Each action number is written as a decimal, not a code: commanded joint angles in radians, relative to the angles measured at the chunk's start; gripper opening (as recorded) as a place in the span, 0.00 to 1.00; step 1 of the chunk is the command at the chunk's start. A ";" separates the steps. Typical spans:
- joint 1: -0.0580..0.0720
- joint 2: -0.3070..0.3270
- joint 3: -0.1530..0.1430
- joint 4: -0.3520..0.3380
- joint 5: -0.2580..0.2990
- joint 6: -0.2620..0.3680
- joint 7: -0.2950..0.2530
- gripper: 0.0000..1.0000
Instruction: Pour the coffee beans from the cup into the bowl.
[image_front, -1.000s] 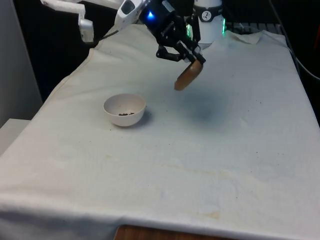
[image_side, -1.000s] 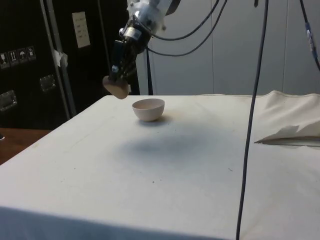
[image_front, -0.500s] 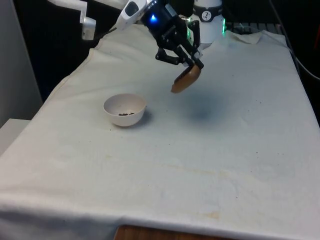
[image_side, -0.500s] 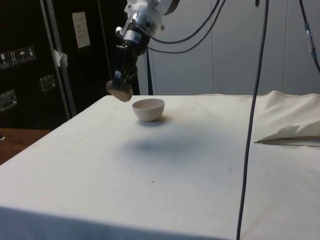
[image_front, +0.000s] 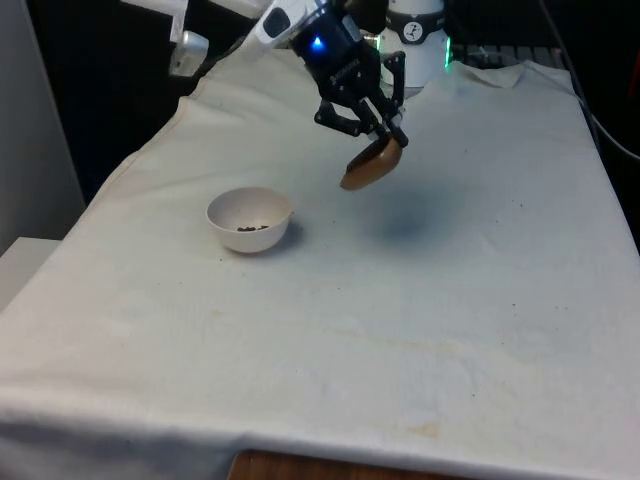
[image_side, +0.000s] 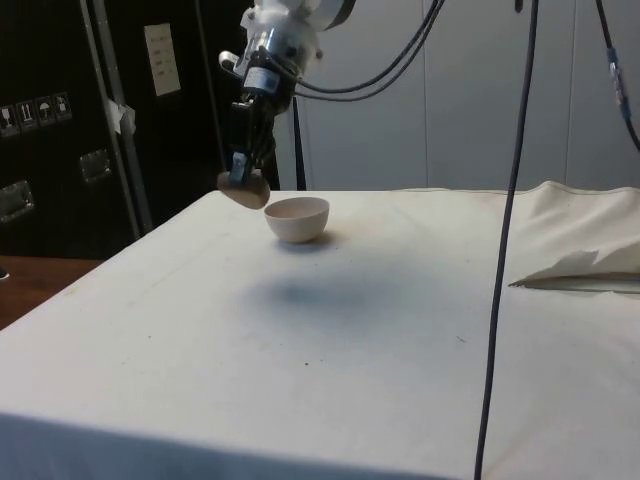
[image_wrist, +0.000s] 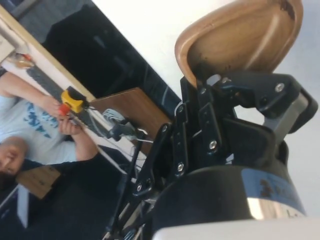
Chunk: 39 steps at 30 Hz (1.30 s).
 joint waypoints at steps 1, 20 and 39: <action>0.012 -0.003 -0.002 -0.006 -0.022 0.023 0.021 0.00; 0.012 -0.003 0.060 -0.010 -0.157 0.096 0.117 0.00; 0.011 0.002 0.136 -0.027 -0.299 0.188 0.230 0.00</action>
